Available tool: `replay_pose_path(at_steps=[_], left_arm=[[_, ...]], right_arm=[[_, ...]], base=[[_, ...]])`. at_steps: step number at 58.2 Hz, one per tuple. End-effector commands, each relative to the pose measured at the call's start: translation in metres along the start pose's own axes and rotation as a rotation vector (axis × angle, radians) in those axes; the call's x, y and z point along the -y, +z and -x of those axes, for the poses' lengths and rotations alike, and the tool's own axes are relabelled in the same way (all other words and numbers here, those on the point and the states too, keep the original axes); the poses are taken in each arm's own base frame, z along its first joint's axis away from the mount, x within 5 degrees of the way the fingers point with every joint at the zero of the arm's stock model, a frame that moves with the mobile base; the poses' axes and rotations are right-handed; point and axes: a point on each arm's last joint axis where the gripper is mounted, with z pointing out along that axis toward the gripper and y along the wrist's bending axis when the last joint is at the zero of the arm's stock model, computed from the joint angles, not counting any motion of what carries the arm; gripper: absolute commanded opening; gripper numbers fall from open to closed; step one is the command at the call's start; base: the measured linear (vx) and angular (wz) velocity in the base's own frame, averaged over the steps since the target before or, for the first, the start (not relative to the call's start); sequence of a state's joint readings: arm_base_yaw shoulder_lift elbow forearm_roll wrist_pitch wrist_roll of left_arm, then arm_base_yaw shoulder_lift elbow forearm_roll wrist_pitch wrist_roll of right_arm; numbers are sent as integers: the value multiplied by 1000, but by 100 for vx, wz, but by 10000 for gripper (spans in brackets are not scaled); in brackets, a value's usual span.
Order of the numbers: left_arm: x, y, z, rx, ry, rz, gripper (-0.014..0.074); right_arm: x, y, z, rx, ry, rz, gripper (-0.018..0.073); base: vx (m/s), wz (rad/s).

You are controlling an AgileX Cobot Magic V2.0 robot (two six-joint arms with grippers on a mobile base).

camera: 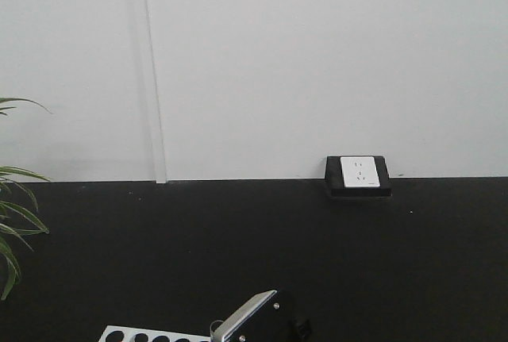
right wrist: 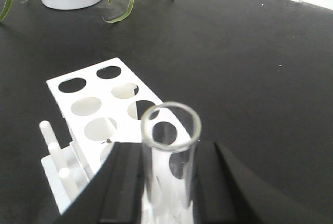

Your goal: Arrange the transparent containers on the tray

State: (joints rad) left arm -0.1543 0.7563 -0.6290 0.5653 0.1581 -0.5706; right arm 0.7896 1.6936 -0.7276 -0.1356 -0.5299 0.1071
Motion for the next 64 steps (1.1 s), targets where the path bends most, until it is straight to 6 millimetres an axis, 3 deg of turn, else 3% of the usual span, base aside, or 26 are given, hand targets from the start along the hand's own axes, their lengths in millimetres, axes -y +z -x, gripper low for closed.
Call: replay_pose_path(at_steps=[1,19,27,46,64], left_arm=[[4,-4,18,96,-7,-43,111],[4,-4,18,96,-7,-43,111],[4,-4,18,96,-7,-43,111],[4,-4,18,96,-7,-43,111],[4,-4,18,96,-7,-43,111]], right_arm=[[-1,-5,30,158,-15,11,242],[-1,-11,38,190,-15,8,218],[0,-20,62,238,-17,-7,218],[2,-50,139,280,-105,-52,218],[0,-96,172,350,-133,-72,218]], base=[[0,0],[0,0],[0,0],[0,0],[0,0]])
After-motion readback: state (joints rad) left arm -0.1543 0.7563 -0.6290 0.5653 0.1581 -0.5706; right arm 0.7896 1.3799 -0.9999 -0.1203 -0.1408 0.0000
